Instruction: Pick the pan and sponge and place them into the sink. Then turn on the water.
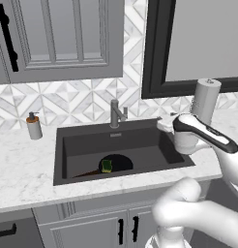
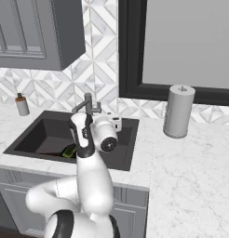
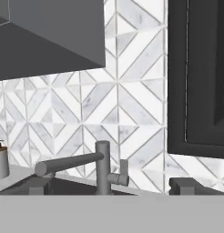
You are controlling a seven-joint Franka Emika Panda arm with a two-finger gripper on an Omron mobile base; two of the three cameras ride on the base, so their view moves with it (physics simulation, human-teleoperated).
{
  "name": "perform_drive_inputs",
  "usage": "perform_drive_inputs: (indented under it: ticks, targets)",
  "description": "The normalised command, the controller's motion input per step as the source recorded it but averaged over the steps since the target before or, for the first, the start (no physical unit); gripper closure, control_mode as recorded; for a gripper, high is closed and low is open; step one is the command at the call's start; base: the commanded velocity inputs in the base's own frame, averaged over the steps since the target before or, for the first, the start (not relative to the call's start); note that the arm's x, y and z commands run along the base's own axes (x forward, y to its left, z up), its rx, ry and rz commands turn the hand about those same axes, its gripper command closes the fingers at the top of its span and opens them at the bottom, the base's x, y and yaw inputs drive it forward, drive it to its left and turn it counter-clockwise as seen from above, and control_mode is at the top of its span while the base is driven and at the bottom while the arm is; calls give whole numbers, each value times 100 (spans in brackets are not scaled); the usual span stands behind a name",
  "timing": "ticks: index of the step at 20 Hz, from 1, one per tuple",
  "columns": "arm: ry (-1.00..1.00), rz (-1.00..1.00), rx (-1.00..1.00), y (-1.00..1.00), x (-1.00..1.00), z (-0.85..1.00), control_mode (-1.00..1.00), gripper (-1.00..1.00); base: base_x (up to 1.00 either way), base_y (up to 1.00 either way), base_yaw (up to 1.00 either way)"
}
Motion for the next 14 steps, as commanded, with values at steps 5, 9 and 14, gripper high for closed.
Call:
perform_drive_inputs:
  ticks: [5, 9, 14]
  targets:
    - [-3, 0, 3, 5, 40, -4, -100, -100, 0, 0, 0]
    - [-5, 0, -1, 19, 41, -14, -100, -100, 0, 0, 0]
    - [-2, 0, -2, 8, 43, -10, -100, -100, 0, 0, 0]
